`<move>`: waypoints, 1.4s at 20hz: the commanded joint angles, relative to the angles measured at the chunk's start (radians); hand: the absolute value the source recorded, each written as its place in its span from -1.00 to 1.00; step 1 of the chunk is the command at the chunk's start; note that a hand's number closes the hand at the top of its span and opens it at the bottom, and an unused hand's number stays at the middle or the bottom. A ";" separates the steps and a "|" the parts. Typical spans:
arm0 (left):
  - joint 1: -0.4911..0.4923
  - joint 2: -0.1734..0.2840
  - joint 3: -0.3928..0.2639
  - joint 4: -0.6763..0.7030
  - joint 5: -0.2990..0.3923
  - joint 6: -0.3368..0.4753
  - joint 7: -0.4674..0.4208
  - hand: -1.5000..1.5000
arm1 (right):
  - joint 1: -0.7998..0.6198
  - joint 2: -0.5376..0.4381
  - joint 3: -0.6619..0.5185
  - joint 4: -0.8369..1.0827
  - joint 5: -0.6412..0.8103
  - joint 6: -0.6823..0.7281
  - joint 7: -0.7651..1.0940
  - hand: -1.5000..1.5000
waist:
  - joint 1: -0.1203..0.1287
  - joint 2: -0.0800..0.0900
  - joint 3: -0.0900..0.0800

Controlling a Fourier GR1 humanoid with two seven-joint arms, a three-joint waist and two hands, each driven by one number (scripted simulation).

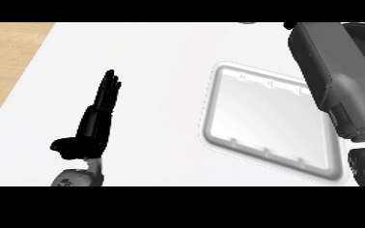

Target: Pick the can from the tray and place it in the pot

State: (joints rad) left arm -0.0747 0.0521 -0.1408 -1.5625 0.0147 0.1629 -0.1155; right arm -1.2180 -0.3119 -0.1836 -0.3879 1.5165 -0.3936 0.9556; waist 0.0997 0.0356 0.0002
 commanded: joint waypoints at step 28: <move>0.011 0.002 0.028 -0.001 -0.005 0.004 -0.011 0.00 | 0.237 -0.306 -0.287 0.282 -0.228 -0.154 -0.326 1.00 | -0.032 -0.001 0.005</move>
State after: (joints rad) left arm -0.0544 0.0527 -0.1139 -1.5674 0.0150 0.1661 -0.1205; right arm -1.0375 -0.6137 -0.4400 -0.1322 1.3196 -0.5416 0.6469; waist 0.0631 0.0302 0.0045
